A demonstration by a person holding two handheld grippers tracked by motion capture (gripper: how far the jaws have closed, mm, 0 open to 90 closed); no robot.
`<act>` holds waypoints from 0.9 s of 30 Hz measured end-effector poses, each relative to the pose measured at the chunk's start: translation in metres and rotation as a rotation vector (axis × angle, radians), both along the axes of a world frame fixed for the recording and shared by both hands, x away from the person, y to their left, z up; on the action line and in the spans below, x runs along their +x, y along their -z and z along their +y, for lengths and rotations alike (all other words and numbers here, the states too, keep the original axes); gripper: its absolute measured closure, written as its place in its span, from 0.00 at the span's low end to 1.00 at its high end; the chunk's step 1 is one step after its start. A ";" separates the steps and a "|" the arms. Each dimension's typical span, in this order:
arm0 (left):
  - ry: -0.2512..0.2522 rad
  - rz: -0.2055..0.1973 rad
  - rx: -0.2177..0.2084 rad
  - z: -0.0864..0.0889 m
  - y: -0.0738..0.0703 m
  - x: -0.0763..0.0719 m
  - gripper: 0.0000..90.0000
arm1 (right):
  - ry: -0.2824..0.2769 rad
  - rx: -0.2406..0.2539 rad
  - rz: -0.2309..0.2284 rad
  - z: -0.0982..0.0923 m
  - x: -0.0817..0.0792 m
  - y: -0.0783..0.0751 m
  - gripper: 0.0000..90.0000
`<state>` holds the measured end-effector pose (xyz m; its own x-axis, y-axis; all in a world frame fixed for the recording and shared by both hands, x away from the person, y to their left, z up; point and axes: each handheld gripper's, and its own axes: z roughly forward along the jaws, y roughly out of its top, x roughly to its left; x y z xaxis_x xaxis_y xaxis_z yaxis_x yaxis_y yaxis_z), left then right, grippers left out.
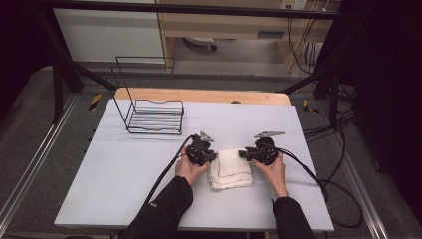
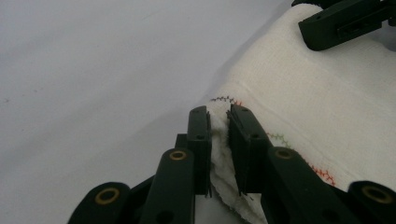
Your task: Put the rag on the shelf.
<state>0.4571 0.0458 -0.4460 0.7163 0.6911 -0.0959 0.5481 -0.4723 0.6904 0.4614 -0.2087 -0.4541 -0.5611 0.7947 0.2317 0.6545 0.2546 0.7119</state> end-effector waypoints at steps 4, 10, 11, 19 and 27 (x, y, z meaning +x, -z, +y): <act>0.004 0.000 -0.002 0.001 0.000 0.000 0.87 | -0.013 0.018 0.017 0.000 -0.001 0.000 0.77; 0.001 0.018 -0.028 0.003 0.001 0.002 0.87 | -0.011 0.033 0.030 0.000 -0.003 -0.002 0.89; -0.001 0.021 -0.030 0.003 0.001 0.002 0.87 | -0.009 0.036 0.029 0.000 -0.003 -0.002 0.89; -0.027 0.059 -0.068 0.008 -0.001 0.003 0.91 | -0.005 0.050 -0.003 -0.002 -0.009 -0.009 0.91; -0.040 0.036 -0.125 0.017 -0.005 -0.002 0.92 | -0.001 0.090 -0.042 -0.002 -0.023 -0.018 0.91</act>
<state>0.4548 0.0625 -0.4406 0.6830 0.7001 -0.2083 0.5904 -0.3612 0.7218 0.4379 -0.2107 -0.4360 -0.5729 0.7708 0.2785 0.6230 0.1888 0.7591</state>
